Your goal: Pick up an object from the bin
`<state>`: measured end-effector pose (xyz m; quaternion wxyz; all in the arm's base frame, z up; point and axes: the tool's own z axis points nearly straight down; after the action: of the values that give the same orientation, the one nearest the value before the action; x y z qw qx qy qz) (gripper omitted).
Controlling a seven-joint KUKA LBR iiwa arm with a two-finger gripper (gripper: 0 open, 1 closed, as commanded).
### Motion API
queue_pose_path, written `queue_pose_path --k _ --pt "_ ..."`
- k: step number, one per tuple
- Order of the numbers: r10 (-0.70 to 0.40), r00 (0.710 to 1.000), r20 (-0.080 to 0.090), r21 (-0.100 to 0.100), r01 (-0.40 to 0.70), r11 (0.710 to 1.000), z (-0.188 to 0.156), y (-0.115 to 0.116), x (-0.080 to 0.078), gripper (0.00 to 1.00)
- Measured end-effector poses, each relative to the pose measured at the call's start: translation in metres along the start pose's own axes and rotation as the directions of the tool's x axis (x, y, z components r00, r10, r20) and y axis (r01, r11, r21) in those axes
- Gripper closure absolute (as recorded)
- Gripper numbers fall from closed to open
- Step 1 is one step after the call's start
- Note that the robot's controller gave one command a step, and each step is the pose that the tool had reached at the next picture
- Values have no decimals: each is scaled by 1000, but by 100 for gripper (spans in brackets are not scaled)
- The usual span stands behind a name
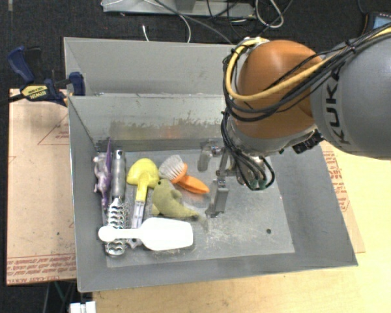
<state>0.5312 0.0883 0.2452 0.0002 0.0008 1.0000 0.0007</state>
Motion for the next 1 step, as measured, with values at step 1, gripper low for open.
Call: queue_pose_path --k 1 --pt "0 1000 0 0 0 1000 0 0 0 0"
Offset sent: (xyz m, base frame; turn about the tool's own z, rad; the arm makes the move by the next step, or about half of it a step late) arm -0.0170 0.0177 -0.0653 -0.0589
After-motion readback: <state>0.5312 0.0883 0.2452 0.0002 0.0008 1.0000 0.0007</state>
